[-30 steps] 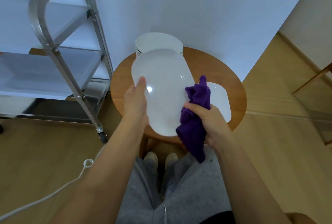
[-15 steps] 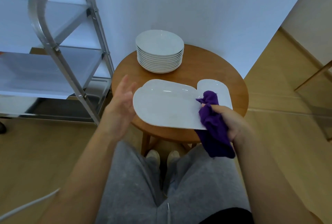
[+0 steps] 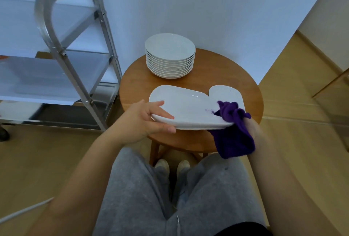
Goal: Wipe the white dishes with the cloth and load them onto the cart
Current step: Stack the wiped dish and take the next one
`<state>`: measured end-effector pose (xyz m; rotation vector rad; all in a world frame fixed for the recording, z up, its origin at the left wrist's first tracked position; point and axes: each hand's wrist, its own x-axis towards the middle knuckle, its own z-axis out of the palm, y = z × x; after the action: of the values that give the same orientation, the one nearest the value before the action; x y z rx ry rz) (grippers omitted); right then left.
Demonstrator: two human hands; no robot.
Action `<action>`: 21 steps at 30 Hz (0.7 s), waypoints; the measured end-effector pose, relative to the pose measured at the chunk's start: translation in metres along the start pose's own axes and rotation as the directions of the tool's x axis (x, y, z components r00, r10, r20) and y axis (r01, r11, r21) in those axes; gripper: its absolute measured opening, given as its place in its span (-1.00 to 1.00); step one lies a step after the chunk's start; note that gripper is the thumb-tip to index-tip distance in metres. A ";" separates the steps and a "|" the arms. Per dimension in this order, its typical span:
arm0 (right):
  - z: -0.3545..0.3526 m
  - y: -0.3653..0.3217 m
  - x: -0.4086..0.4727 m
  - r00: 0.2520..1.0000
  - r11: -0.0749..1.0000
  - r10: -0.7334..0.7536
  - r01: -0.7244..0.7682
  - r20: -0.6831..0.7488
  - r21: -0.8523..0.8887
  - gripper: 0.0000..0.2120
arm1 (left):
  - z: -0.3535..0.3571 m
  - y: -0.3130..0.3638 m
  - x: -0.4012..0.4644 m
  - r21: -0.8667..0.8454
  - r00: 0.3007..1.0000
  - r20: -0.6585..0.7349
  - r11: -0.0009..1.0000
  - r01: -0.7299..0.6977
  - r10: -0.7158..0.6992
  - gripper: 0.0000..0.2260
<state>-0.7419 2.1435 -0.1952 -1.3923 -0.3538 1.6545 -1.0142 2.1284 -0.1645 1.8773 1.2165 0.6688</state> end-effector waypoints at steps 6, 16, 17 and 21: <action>0.000 0.013 -0.004 0.995 0.910 -0.095 0.071 0.039 0.408 -0.54 | 0.020 0.018 -0.004 -0.259 0.979 -0.201 0.962 -0.084 0.031 -0.64; 0.040 0.048 -0.009 0.652 0.635 -0.758 0.730 -0.023 -0.254 -0.47 | 0.060 0.032 0.003 -0.727 0.889 -0.312 0.686 0.002 -0.334 -0.82; 0.044 0.051 -0.009 0.601 0.565 -0.799 0.752 -0.001 -0.340 -0.43 | 0.064 0.033 0.004 -0.744 0.883 -0.312 0.668 0.001 -0.349 -0.81; 0.072 0.059 -0.013 0.558 0.427 -0.817 0.756 0.146 -0.496 -0.58 | 0.073 0.037 0.009 -0.769 0.861 -0.336 0.639 -0.016 -0.383 -0.78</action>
<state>-0.8336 2.1252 -0.2056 -1.3400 -1.2585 0.6643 -0.9358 2.1044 -0.1746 0.8708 1.1377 1.3324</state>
